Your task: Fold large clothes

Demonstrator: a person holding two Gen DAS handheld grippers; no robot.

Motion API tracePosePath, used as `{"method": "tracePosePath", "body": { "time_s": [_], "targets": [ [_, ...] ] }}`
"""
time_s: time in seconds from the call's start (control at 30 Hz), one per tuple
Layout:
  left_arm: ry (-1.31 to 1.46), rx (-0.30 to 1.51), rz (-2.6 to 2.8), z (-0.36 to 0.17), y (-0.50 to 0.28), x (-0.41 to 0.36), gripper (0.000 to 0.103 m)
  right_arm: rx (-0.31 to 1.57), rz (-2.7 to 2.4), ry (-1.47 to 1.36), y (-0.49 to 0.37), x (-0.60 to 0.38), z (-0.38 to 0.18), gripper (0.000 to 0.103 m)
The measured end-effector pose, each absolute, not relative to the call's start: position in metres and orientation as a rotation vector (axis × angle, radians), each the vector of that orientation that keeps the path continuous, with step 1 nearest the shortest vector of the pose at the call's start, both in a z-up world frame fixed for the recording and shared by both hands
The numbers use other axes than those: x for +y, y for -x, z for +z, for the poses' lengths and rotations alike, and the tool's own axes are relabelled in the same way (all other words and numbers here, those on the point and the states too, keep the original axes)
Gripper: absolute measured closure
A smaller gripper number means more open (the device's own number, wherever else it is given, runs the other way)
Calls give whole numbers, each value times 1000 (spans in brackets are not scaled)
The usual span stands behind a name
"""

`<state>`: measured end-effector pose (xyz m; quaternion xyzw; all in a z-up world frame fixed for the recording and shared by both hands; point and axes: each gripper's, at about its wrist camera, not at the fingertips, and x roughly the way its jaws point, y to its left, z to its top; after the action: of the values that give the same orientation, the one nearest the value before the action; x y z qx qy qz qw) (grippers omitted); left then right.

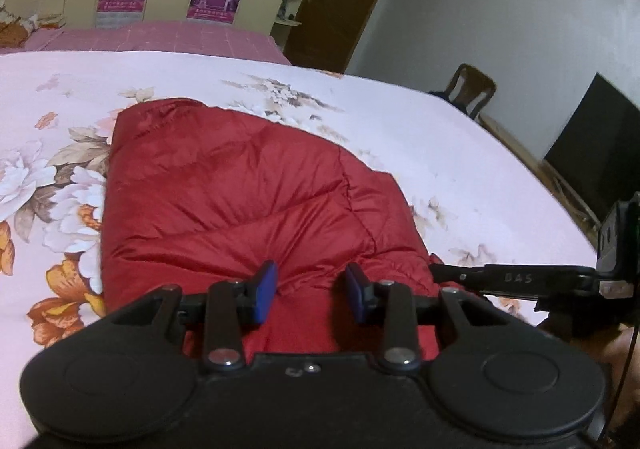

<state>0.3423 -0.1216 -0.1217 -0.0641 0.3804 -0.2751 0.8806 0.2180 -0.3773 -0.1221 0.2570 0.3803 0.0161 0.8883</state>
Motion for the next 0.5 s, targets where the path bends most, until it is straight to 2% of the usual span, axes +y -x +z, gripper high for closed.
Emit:
{"method": "tracePosePath", "body": {
  "time_s": [0.2,0.47,0.5],
  "targets": [
    [58,794,-548,-115,-334,-128,67,796,18,-554,-220,-378,-131,91],
    [56,748,-505,-82,-324,-105,61,695,-9,-482,-215,-374,-67,91],
    [60,733,-489,-78,-325,-100,56,686,5,-469,-220,-369,-59,91]
  ]
}}
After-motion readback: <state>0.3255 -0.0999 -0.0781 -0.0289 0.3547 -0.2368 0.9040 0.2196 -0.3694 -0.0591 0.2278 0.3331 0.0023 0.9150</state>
